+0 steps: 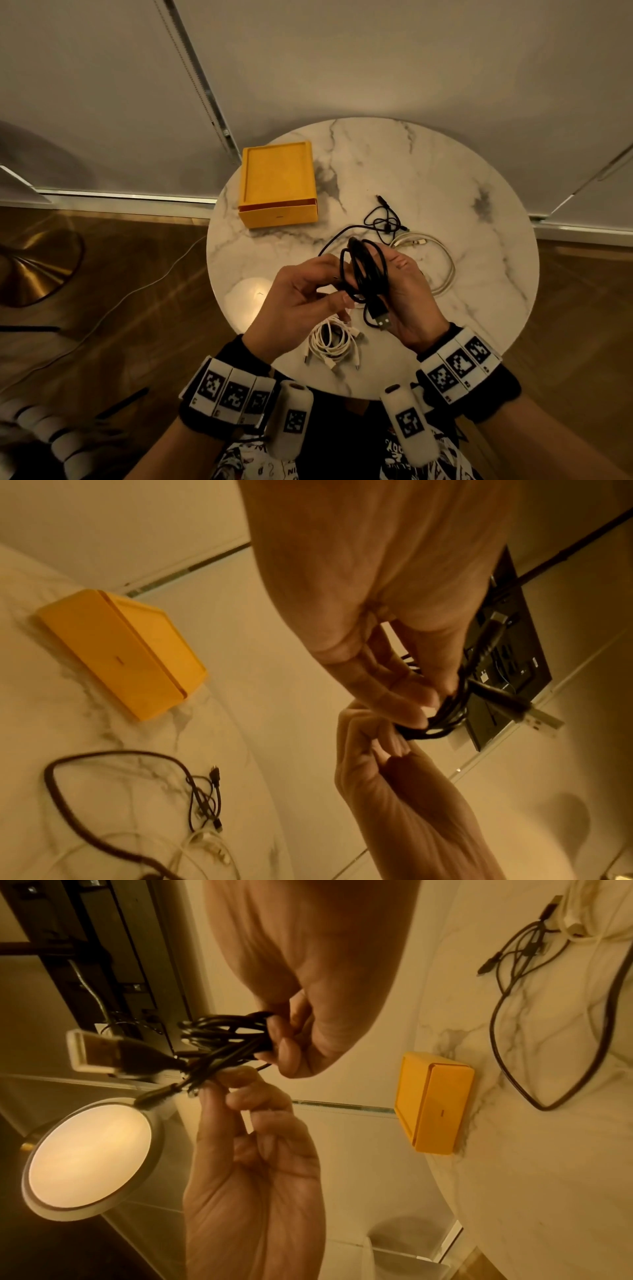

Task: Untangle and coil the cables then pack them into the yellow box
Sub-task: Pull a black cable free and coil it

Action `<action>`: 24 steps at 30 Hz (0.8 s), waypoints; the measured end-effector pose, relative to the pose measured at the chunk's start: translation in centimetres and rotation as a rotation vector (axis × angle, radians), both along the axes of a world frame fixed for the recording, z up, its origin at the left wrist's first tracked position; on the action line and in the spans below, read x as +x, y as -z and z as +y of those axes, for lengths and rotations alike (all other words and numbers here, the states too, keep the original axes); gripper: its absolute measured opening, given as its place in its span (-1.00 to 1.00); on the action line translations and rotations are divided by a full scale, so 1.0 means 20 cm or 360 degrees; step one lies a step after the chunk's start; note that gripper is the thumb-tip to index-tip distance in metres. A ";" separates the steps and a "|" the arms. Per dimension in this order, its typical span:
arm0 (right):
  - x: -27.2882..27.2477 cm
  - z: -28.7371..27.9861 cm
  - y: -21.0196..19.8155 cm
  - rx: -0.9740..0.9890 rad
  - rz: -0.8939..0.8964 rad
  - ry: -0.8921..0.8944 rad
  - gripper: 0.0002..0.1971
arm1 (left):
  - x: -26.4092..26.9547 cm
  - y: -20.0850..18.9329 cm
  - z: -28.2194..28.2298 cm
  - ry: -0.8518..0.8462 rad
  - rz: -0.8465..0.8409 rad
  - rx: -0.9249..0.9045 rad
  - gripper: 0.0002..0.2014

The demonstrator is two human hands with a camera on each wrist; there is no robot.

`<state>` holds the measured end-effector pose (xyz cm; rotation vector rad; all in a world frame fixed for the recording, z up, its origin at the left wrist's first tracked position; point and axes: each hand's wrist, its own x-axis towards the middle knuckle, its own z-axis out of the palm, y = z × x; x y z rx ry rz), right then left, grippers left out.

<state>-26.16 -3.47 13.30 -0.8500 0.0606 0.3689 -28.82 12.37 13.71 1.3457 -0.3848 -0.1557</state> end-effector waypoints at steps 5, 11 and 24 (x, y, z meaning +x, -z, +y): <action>-0.02 0.01 0.01 0.0099 0.0077 0.0012 -0.76 | 0.02 -0.02 0.03 0.0023 -0.0087 0.0203 -0.87; -0.05 0.04 0.03 0.0224 0.0101 -0.0054 -0.87 | 0.01 -0.03 -0.01 -0.0091 -0.0228 0.0403 -0.86; -0.07 0.06 0.13 0.0220 0.0134 -0.0051 -0.67 | -0.02 -0.01 -0.09 -0.0503 -0.0424 0.0545 -0.94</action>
